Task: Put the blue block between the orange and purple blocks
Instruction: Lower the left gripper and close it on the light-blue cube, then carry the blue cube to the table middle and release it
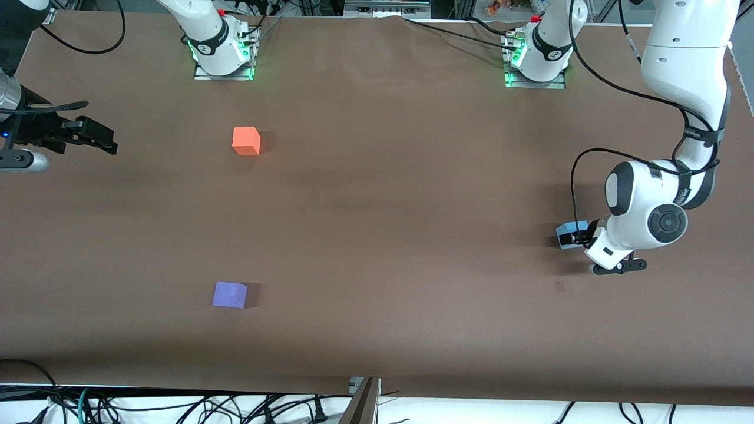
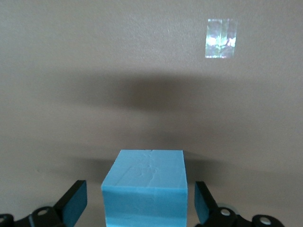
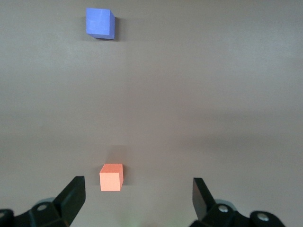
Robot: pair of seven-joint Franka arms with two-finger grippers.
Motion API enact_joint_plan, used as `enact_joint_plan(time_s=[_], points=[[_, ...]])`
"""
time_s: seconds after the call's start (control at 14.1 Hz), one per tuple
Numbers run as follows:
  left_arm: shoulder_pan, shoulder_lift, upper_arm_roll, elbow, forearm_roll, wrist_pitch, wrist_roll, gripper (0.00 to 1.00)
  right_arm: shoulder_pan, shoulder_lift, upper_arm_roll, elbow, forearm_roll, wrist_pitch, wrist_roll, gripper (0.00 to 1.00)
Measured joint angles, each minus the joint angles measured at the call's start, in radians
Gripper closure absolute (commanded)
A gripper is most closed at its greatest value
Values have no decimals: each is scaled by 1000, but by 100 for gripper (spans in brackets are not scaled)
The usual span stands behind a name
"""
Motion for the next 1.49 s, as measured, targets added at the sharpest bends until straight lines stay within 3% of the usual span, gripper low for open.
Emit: enact_joint_plan(time_s=[0.07,0.21,0.35,0.5,0.99,1.13,1.42,1.49], points=[[-1,0,-2,-3,1,0,16,49,0,0,0,0,0,0,0,0],[-3,0,-3,-5,1,0,45,70,0,0,0,0,0,0,0,0],[-4,-1,-4,-5,1,0,57,87,0,0,0,0,0,0,0,0],[-13,-2,-7,-5,1,-1,64,95,0,0,0,0,0,0,0,0],[-191,-5,-21,59,-33,-46,46,90,-2,0,-1,0,0,0,-2,0],[-274,-7,-23,90,-112,-72,-4,78,-2,2,-1,0,0,0,-3,0],[-460,-7,-28,150,-251,-82,-183,71,-3,24,-1,0,1,16,-5,0],[-517,0,-29,170,-253,-82,-278,59,-3,31,-1,0,2,34,-5,0]])
